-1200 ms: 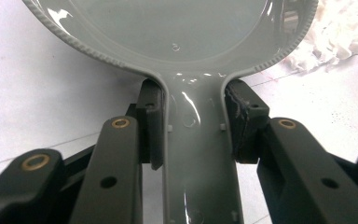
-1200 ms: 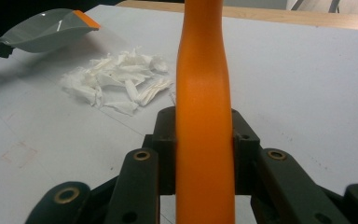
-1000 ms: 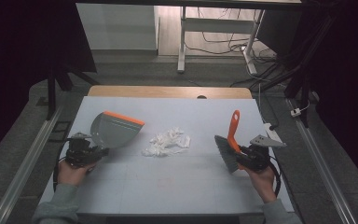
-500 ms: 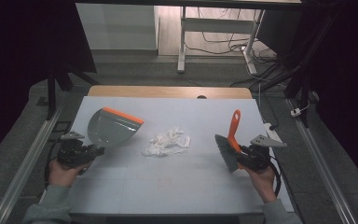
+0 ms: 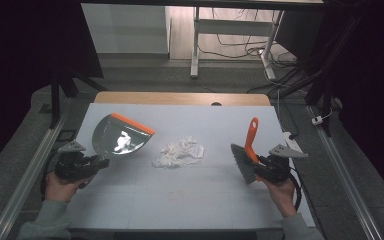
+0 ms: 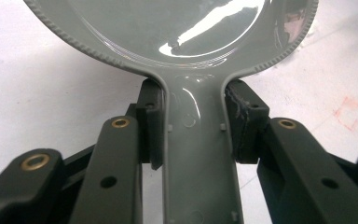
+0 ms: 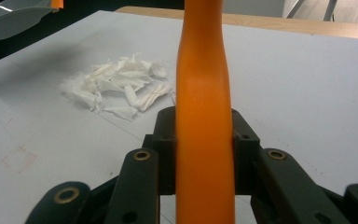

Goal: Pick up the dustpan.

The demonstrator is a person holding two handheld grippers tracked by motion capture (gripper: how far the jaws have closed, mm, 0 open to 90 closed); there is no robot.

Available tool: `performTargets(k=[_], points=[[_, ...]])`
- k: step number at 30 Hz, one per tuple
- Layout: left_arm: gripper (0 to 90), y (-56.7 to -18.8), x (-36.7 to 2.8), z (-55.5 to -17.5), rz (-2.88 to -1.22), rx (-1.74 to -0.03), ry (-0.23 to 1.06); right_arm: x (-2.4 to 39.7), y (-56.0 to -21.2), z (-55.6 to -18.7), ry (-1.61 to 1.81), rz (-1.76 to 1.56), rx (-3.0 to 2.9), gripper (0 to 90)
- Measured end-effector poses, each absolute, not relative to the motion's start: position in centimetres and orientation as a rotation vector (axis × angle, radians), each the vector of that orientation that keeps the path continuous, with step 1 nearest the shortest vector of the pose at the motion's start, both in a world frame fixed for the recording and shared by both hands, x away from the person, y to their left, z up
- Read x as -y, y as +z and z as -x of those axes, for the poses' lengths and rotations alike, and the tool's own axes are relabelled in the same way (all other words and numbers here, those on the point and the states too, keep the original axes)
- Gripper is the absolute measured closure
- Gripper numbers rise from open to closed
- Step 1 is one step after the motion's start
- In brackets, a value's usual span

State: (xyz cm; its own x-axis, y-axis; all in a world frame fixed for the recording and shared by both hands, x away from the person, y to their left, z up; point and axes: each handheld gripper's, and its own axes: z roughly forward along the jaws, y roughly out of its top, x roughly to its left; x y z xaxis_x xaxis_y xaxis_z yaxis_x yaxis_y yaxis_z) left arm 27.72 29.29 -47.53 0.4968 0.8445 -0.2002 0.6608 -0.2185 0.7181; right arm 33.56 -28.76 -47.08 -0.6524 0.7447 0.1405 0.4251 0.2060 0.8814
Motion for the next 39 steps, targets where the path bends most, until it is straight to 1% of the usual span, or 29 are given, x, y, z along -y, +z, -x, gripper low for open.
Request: performTargets(k=[10,25,31,39], points=[[62.4,-47.4,-28.5,-27.3,-2.027,-1.15,0.282,28.7,-47.1,-33.6,1.42,-1.099,-2.172,70.5],[62.4,-47.3,-27.9,-26.8,-2.095,-1.09,0.271,28.7,-47.1,-33.5,1.423,-1.1,-2.169,70.5],[62.4,-47.2,-27.6,-26.5,-2.117,-1.041,0.234,28.7,-47.1,-33.5,1.422,-1.099,-2.17,70.5],[62.4,-47.7,-26.7,-26.2,-2.191,-1.003,0.208,28.7,-47.1,-33.5,1.421,-1.097,-2.17,70.5]])
